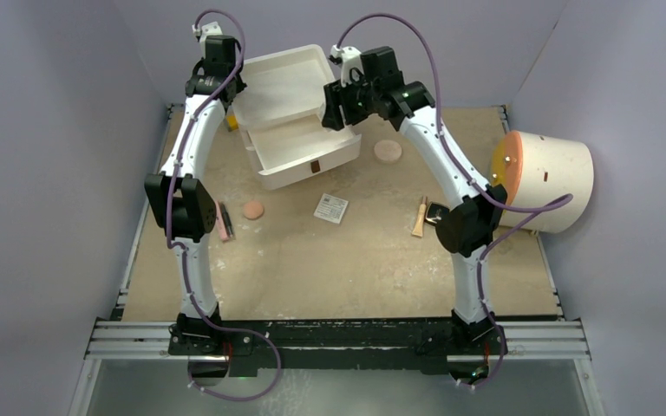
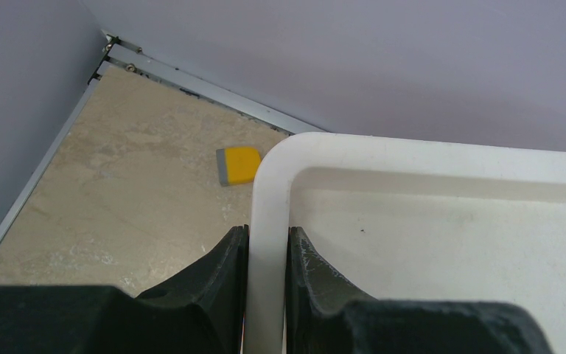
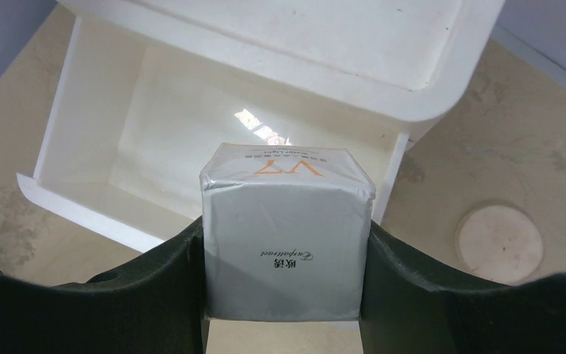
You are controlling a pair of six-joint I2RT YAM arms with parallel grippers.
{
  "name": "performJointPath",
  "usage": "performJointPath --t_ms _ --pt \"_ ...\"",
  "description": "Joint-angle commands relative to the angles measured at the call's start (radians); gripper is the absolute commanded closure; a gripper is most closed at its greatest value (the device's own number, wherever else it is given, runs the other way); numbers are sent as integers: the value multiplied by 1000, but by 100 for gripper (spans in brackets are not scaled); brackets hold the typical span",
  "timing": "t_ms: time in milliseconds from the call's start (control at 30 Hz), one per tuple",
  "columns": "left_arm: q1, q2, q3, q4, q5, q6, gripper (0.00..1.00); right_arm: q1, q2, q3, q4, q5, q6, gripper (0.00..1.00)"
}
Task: Organize the makeup
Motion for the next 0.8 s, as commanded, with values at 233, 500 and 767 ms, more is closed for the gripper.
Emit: performJointPath --t_ms 233,500,767 --pt "-3 70 -57 -56 80 -60 100 62 44 31 -15 103 -64 76" --pt "-3 68 -66 -49 77 -56 100 84 81 61 -37 152 -97 51" --pt "-3 71 -63 -48 83 -59 100 90 72 77 -37 167 -113 4"
